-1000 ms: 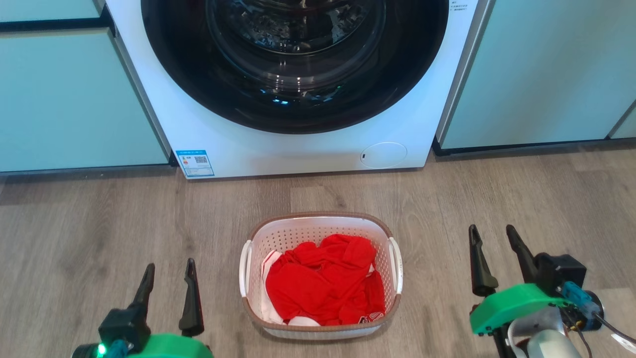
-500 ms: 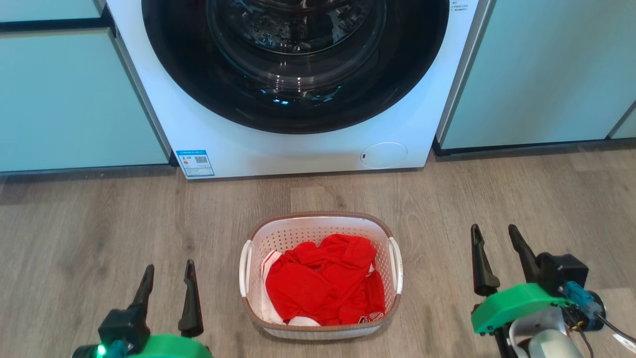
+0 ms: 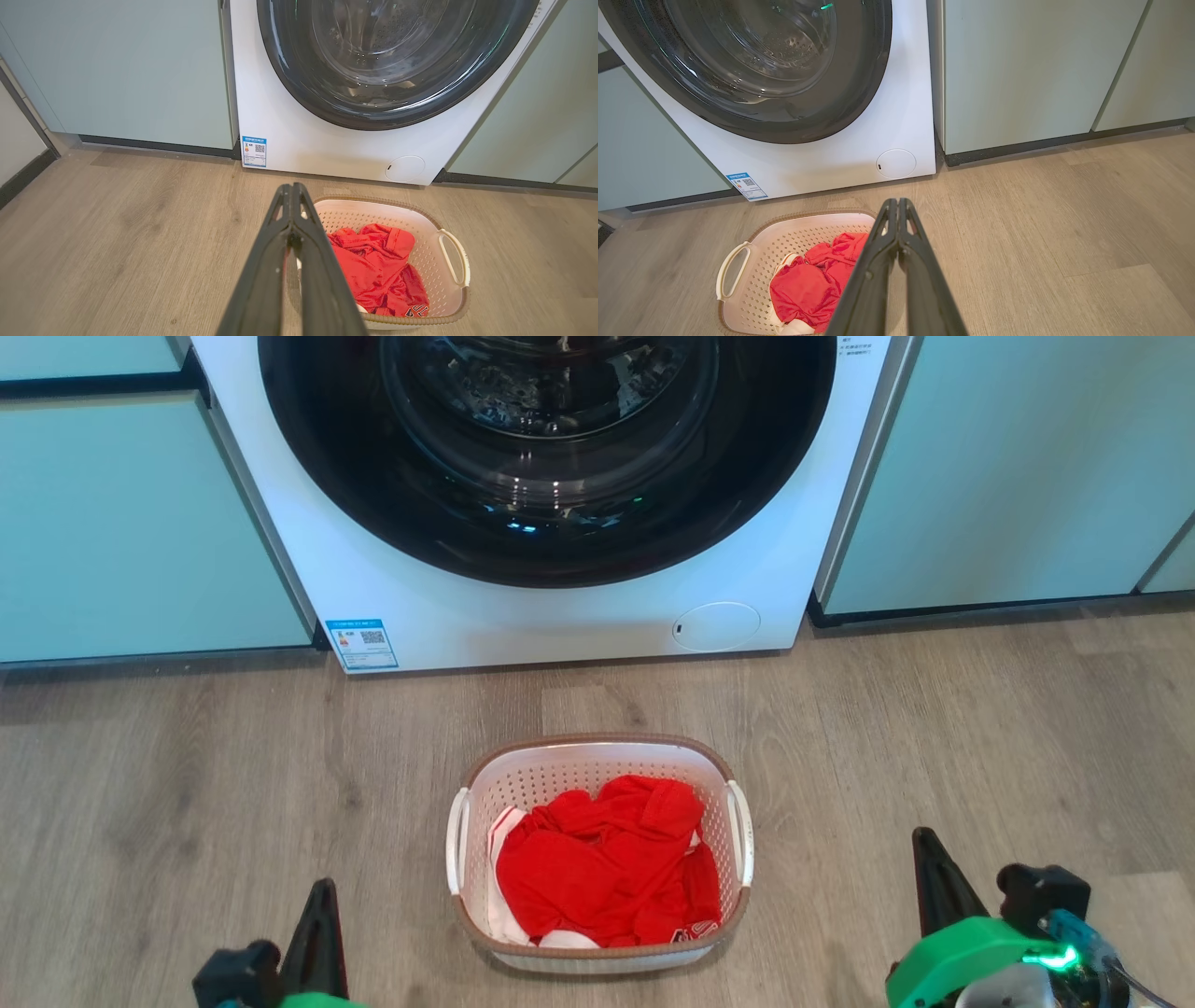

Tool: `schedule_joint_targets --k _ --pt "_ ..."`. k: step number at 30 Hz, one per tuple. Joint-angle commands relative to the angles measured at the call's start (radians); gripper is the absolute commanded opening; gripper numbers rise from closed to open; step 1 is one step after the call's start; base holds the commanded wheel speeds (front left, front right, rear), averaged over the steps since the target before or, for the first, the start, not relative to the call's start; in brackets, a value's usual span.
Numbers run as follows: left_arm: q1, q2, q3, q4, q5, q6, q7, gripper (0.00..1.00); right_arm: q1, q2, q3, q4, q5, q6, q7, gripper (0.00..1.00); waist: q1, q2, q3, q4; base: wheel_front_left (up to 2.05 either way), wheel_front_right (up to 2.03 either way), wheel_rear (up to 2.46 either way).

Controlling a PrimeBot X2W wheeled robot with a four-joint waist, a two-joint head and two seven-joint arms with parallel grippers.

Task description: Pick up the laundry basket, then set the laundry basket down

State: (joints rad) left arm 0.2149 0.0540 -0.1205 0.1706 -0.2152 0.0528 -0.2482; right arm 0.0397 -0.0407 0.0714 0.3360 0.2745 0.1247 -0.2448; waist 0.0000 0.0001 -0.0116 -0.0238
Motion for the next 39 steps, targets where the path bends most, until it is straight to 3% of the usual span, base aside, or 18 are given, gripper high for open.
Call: schedule_joint_targets --k 1,39 --pt "-0.028 0.002 0.004 -0.032 -0.036 -0.006 0.002 0.00 -0.035 -0.003 -0.003 -0.036 0.034 0.000 0.007 0.00 0.0000 -0.0001 0.000 0.001 0.00 0.00 0.00" --pt "-0.122 0.017 0.054 0.004 -0.484 -0.062 0.097 0.00 -0.070 -0.020 -0.041 -0.054 0.461 0.002 0.102 0.00 0.0000 -0.0001 0.005 0.008 0.00 0.00 0.00"
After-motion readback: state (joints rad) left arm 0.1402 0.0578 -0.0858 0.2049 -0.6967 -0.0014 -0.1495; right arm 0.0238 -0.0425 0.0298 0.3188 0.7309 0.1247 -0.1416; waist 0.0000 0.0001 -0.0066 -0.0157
